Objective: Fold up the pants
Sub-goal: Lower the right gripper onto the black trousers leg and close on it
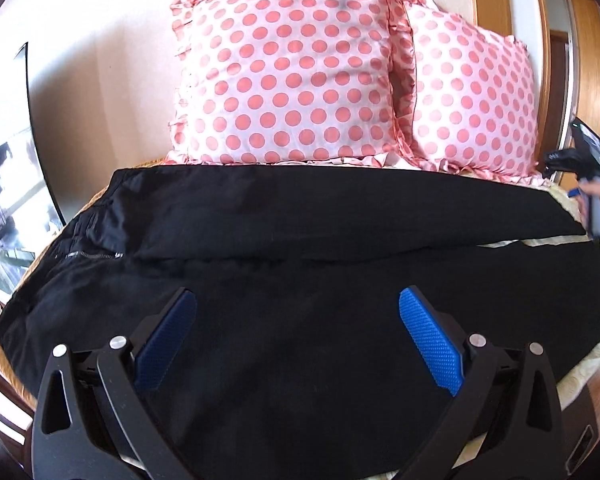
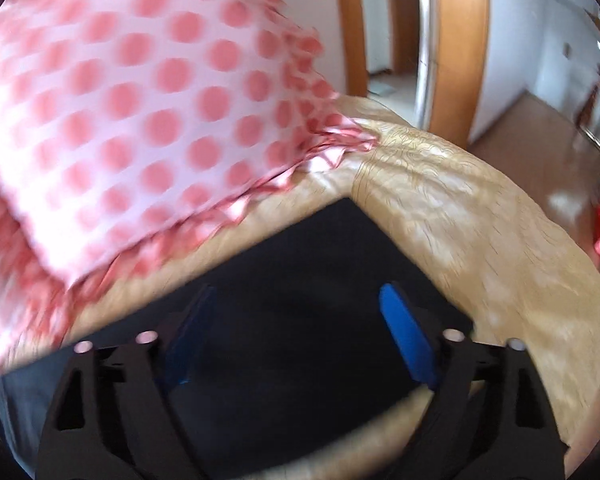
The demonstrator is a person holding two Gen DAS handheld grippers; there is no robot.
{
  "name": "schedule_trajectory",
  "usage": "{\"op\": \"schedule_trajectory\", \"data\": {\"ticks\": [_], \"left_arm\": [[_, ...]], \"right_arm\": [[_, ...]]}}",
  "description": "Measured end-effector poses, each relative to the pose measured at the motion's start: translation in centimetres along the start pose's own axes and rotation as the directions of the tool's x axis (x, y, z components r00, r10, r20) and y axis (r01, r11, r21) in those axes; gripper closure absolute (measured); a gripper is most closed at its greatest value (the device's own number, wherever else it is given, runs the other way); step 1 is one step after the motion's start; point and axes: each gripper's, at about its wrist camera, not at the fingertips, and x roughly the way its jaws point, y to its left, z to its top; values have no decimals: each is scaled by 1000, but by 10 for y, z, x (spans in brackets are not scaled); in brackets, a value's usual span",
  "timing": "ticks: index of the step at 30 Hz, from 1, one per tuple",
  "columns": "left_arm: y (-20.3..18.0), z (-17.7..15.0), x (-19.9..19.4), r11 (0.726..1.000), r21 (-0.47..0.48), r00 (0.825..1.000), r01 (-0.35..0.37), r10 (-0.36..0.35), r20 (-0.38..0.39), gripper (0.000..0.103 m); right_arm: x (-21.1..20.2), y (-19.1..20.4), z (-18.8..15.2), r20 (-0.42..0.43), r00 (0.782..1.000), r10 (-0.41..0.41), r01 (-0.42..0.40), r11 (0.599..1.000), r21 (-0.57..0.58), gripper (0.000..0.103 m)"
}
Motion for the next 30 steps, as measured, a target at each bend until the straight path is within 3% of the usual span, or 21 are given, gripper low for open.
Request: {"op": "schedule_trajectory", "data": {"ticks": [2,5,12,16,18,19,23,26,30], "left_arm": [[1,3,8,1000,1,1000,-7,7,-7,2],[4,6,17,1000,-5,1000,-7,7,-13,2],[9,5,31,1000,-3,999,-18,18,-42,2],[11,4,36,1000,-21,998,-8,6,-58,2],[12,4,35,1000,-26,998,-4,3,-60,2],[12,3,35,1000,-28,998,-1,-1,-62,2],[14,1,30,999,-37,998,6,-8,-62,2],[15,0,21,999,-46,999,21,-23,-49,2],[14,-2,8,999,-44,999,29,-30,-21,2]], "right_arm": [[29,1,16,-48,998,-34,37,996,79,36],[52,3,27,-66,995,-77,86,986,139,38],[79,22,31,-72,970,-233,238,968,83,39],[77,26,18,-26,958,-287,288,957,30,53],[75,22,13,-1,963,-269,269,963,27,62],[72,15,9,8,968,-251,251,967,34,71],[58,-17,-1,13,997,-77,75,992,98,92],[36,-37,-12,45,999,3,-8,992,126,97],[-2,-56,-30,116,985,126,-143,978,155,98]]}}
